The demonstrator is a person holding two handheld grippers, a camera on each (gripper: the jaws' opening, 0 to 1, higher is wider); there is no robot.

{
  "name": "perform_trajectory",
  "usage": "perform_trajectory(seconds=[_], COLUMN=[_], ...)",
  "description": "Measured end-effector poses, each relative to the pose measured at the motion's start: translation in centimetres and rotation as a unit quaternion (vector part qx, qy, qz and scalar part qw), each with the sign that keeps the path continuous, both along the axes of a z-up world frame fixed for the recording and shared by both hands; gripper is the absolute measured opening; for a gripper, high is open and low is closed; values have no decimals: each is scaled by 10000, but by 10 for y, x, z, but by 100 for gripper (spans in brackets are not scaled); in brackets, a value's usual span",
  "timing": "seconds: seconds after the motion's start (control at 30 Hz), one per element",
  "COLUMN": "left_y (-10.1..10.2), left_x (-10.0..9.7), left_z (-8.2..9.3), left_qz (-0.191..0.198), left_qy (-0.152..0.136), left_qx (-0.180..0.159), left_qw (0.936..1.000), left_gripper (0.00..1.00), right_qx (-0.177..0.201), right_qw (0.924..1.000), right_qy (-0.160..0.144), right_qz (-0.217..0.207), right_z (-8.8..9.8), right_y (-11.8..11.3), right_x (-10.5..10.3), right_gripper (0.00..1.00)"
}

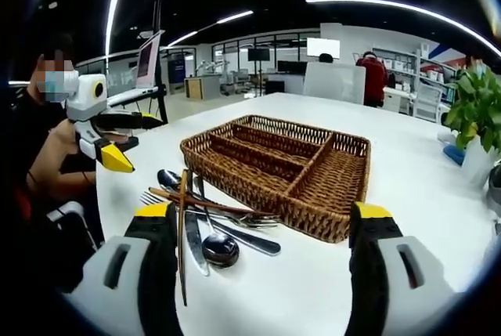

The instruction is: Arrange the knives, forks, and spoons in their matching storage slots by inserting each utensil handle-first until every utensil is classified and aligned in the correct compartment

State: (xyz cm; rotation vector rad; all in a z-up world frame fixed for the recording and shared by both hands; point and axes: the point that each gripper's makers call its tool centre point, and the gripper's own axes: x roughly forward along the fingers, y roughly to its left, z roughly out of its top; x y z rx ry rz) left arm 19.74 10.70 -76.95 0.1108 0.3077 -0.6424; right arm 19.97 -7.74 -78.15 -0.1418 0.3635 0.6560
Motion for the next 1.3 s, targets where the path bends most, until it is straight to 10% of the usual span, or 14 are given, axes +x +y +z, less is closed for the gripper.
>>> perform_trajectory(seconds=[1.3], left_y=[0], left_x=[-11], left_z=[-10], left_qz=[-156], left_qy=[7], left_qx=[-54], left_qw=[9999], left_gripper=[99], right_qx=[-552], right_qw=[9891], right_qy=[68], right_qz=[1364], right_z=[-63], right_y=[102], right_x=[-26], right_gripper=[39])
